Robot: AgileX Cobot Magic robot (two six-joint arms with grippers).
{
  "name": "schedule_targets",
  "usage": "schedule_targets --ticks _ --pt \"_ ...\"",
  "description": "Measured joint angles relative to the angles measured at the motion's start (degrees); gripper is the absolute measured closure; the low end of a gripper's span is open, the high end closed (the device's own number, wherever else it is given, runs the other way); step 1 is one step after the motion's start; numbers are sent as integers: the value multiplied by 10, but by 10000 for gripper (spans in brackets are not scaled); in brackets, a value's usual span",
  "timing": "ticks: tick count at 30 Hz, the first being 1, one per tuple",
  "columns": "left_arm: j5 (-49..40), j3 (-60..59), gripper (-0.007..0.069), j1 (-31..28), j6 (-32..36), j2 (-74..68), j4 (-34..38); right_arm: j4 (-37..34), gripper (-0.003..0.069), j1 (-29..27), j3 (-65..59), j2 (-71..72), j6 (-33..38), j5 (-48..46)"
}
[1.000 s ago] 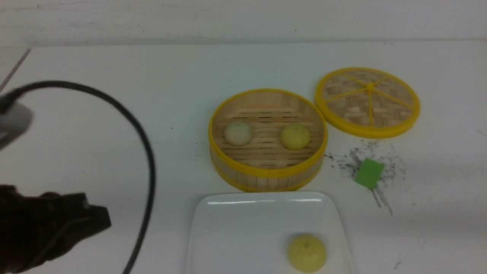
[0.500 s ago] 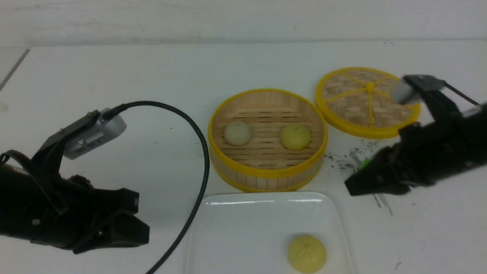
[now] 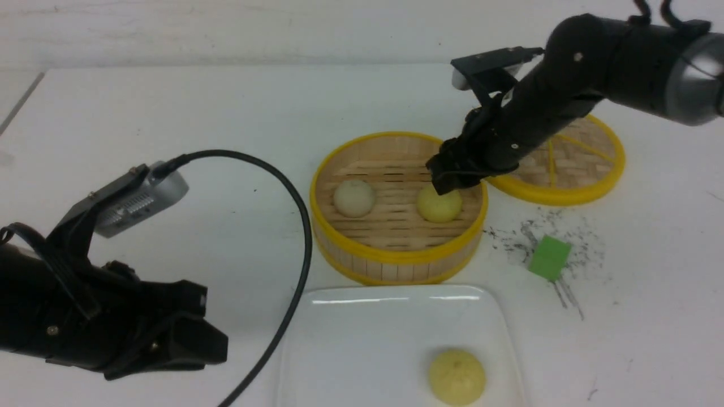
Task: Put the steamed buns into the plate on the white tablecloth.
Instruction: 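Reach toward a bun in the bamboo steamer with the right gripper, then move the steamed bun from the bamboo steamer onto the white plate with the right gripper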
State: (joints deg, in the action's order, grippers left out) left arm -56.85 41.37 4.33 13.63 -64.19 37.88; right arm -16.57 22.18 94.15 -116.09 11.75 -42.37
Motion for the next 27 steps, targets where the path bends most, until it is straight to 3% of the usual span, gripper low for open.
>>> schedule_targets --ticks 6,9,11,15,16,17,18,23,27 --pt "0 0 353 0 0 0 0 11 200 0 29 -54 -26 1" --pt "0 0 351 0 0 0 0 3 204 0 33 -61 -33 -1" --pt "0 0 350 0 0 0 0 -1 238 0 33 -61 -33 -5" --pt "0 0 349 0 0 0 0 -6 484 0 49 -54 -33 -39" --pt "0 0 349 0 0 0 0 -6 513 0 51 -53 -33 -44" --pt "0 0 349 0 0 0 0 -7 609 0 61 -40 -33 -72" --pt "0 0 349 0 0 0 0 -6 637 0 67 -28 -32 -95" --pt "0 0 349 0 0 0 -6 -9 644 0 89 69 -12 -235" --pt "-1 0 349 0 0 0 -18 -27 644 0 62 148 -11 -274"
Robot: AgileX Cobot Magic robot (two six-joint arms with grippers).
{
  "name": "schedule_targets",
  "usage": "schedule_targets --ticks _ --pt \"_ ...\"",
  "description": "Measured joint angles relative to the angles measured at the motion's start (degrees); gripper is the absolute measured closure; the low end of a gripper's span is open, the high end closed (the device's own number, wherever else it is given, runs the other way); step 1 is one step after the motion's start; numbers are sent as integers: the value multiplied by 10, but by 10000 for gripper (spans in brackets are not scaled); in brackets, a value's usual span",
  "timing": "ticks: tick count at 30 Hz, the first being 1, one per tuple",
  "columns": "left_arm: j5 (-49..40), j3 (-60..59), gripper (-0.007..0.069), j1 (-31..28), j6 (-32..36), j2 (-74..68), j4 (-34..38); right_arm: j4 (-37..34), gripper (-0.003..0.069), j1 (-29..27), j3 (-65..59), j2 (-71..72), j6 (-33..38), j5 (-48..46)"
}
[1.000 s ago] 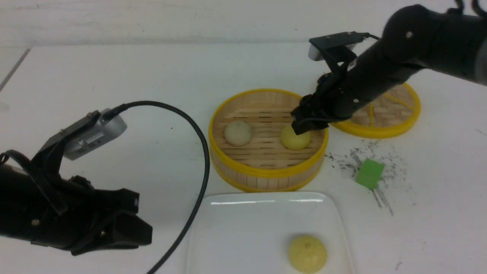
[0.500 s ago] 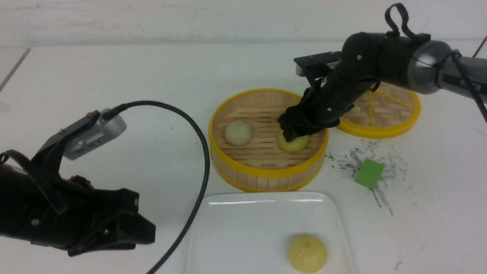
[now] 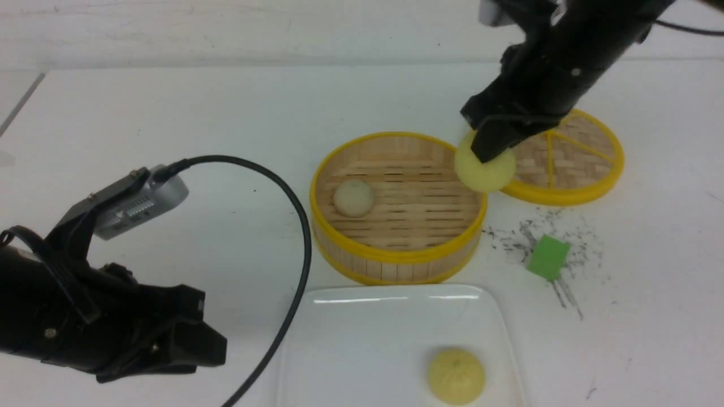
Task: Put the steamed buns into the plate on the white tablecloth.
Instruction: 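Move the steamed bun from the bamboo steamer onto the white plate with the right gripper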
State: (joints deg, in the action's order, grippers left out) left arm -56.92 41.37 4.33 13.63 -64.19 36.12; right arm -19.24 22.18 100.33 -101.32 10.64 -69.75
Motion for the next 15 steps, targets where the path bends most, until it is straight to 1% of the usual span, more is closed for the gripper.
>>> schedule_targets --ticks 2,3,4,6,7,8,11,13,15 --pt "1 0 349 0 0 0 -6 -27 644 0 -43 42 0 -3" --pt "3 0 351 0 0 0 -9 -50 644 3 -87 65 0 -5" --pt "3 0 352 0 0 0 -10 -53 644 5 -94 68 0 -5" --pt "12 0 361 0 1 0 -14 -89 644 17 -182 95 10 -6" --pt "12 0 362 0 1 0 -15 -94 644 20 -197 98 14 -6" --pt "23 0 372 0 1 0 -19 -116 643 34 -255 106 29 5" --pt "36 0 382 0 1 0 -21 -146 639 61 -338 107 42 62" --pt "46 0 383 0 1 0 -24 -159 638 81 -382 106 42 109" --pt "51 0 383 0 1 0 -25 -166 636 94 -402 106 43 131"
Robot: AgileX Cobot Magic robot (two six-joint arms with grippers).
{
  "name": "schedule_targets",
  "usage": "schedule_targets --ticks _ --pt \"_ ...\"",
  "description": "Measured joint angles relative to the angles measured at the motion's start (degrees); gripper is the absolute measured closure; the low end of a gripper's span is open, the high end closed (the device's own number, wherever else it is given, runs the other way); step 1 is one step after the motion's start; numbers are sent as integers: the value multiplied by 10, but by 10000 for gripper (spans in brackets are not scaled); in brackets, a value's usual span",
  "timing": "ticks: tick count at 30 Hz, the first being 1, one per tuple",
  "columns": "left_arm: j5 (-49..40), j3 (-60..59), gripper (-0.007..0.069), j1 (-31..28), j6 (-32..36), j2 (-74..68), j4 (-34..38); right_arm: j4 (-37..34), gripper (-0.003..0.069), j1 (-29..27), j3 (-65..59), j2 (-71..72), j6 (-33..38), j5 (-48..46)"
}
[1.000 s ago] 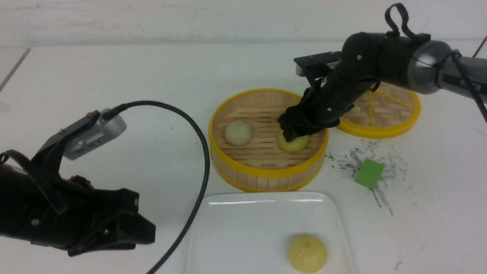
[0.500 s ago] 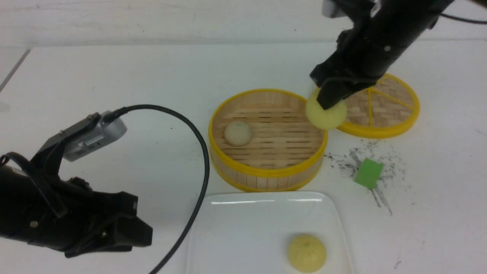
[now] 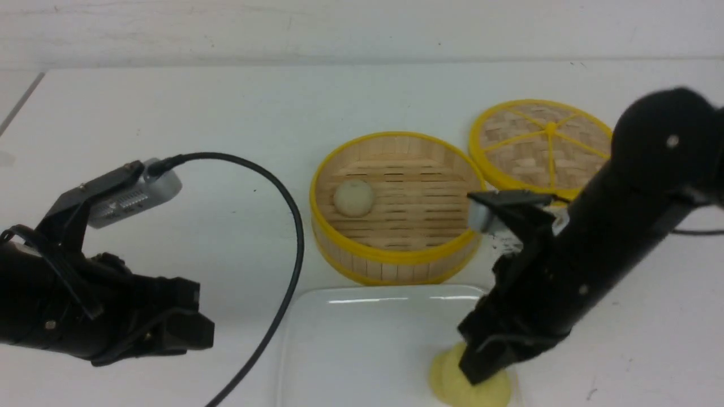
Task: Put the steamed buns into the plate on the white tablecloth.
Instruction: 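Move the steamed bun from the bamboo steamer onto the white plate with the right gripper, then reach into the bamboo steamer and grasp a bun with the left gripper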
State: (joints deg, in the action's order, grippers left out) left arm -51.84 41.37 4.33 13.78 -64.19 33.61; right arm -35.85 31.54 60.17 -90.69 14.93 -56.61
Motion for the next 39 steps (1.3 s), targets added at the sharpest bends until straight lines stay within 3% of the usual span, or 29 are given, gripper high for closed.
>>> schedule_targets --ticks 8,16,21,30,37,39 --pt "23 0 383 0 0 0 -1 -20 623 102 -34 0 1 76" --pt "30 0 383 0 0 0 -2 9 561 123 -37 -28 1 163" --pt "30 0 383 0 0 0 -3 10 444 123 -39 -73 1 192" --pt "31 0 383 0 -1 0 -2 52 146 123 -27 -58 1 200" --pt "33 0 383 0 -2 0 18 145 88 116 15 7 -38 151" --pt "35 0 383 0 -2 0 25 208 92 100 33 46 -85 115"
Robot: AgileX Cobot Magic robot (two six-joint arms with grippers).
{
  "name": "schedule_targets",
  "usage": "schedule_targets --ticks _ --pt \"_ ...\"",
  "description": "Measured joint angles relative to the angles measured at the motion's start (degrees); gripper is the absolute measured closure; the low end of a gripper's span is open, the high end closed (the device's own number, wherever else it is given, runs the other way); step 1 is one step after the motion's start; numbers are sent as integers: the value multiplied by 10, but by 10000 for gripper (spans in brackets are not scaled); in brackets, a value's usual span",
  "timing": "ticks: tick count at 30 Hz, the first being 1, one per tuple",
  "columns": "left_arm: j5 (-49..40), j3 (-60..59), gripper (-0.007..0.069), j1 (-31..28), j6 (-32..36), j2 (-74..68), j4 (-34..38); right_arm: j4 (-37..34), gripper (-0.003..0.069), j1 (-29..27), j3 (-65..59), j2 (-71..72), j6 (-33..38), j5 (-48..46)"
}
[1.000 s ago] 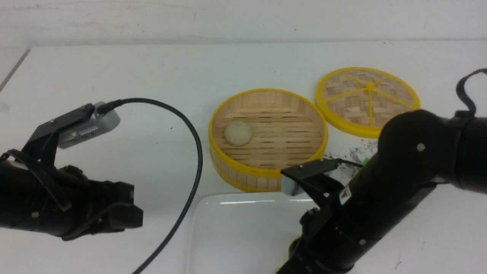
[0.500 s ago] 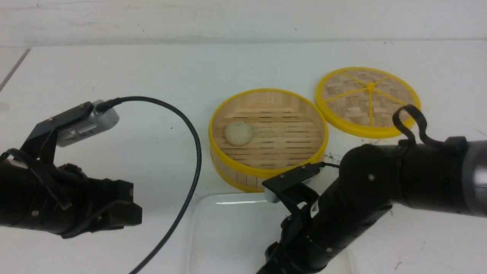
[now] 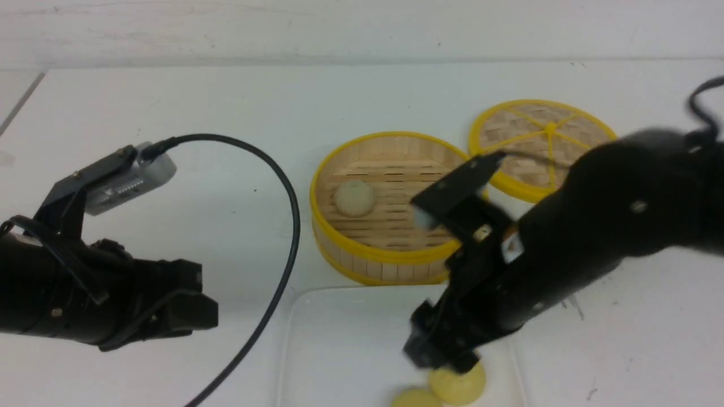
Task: Put the steamed buns into the plate on the white tablecloth.
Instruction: 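Reach into the bamboo steamer and grasp a bun with the left gripper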
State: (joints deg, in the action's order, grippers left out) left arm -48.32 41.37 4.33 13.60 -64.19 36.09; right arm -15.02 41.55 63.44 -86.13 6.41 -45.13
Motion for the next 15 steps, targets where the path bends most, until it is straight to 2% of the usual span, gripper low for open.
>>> schedule_targets --ticks 1,4,6,7,8,9,11,15 --pt "0 0 383 0 0 0 1 5 92 0 1 3 -4 -3" --pt "-2 10 383 0 -1 0 -3 92 137 -33 17 70 -74 -79" --pt "-5 26 383 0 -7 -1 -8 125 179 -49 19 104 -91 -120" --pt "-10 41 383 0 -13 -4 -14 146 232 -64 20 130 -98 -152" --pt "-11 43 383 0 -14 -4 -15 150 232 -64 20 134 -98 -158" --pt "-18 73 383 0 -24 -14 -22 171 328 -86 20 172 -100 -207" --pt "-32 107 382 0 -34 -32 -26 188 442 -107 20 212 -102 -244" --pt "-74 177 371 17 -43 -95 -28 200 629 -134 17 277 -102 -259"
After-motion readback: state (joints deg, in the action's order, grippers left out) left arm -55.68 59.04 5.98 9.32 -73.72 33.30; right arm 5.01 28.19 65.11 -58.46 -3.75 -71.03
